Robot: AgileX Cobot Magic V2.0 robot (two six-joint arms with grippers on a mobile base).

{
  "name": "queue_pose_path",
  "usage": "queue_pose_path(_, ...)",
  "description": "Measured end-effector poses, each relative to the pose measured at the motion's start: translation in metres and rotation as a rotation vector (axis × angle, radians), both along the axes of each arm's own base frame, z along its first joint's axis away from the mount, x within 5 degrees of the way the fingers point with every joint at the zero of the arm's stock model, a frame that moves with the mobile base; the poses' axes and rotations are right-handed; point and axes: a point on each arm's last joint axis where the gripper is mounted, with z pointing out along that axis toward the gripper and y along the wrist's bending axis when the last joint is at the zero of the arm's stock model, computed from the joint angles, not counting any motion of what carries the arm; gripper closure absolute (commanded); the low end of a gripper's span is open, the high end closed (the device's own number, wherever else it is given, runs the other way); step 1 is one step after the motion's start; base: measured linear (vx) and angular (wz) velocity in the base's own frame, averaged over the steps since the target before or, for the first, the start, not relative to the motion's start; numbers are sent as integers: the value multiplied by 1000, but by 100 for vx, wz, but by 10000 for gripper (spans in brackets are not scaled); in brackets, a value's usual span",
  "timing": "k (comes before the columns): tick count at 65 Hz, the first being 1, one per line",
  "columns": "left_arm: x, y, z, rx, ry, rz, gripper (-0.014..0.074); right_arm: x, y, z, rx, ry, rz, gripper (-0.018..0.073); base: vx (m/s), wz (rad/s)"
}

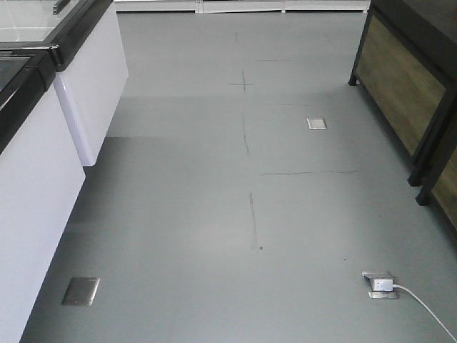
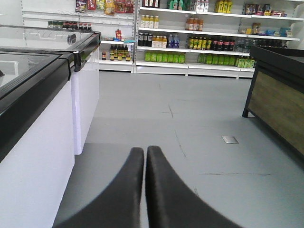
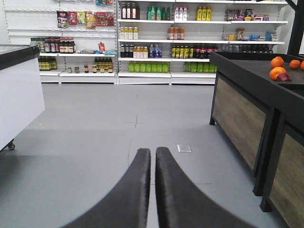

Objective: Left arm holds basket, right arm returns cookies

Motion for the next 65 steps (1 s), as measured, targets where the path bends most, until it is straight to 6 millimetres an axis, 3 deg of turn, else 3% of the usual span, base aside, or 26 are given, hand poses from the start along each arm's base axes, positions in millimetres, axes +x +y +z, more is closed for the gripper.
queue_pose_path(65, 0, 0, 0, 0, 0, 0, 602, 0, 0, 0, 0, 0, 0, 565, 0, 0)
